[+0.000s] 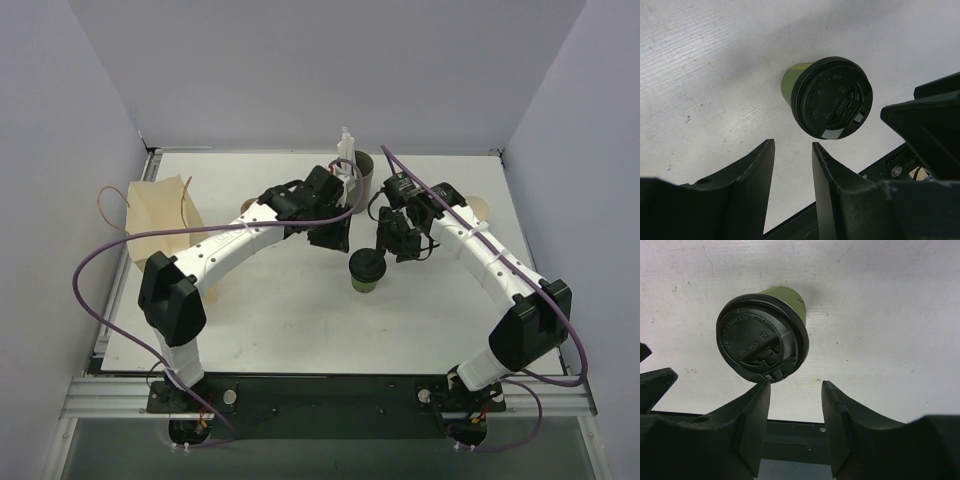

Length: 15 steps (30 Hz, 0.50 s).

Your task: Pack the takeout coffee

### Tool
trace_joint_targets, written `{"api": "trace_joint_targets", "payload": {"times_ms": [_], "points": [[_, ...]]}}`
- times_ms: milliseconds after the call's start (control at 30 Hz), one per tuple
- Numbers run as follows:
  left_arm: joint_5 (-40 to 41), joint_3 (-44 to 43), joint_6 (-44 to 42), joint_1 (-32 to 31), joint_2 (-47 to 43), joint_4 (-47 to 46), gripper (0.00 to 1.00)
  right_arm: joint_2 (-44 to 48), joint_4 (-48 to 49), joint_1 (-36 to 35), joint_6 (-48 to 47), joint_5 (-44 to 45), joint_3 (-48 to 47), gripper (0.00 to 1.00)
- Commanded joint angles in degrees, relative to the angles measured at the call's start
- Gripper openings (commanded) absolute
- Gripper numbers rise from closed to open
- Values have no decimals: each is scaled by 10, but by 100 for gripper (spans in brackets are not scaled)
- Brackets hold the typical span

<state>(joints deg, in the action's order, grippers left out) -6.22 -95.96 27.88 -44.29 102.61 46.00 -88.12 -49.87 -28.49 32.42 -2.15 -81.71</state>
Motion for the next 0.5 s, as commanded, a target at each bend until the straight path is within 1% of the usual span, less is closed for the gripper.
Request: {"api": "trace_joint_targets", "payload": {"times_ms": [0, 200, 467], "points": [[9, -56, 13, -11, 28, -12, 46, 13, 16, -1, 11, -7, 15, 39], [14, -65, 17, -16, 58, -12, 38, 3, 34, 0, 12, -5, 30, 29], [5, -62, 23, -16, 78, -26, 37, -18, 47, 5, 8, -8, 41, 26]]}}
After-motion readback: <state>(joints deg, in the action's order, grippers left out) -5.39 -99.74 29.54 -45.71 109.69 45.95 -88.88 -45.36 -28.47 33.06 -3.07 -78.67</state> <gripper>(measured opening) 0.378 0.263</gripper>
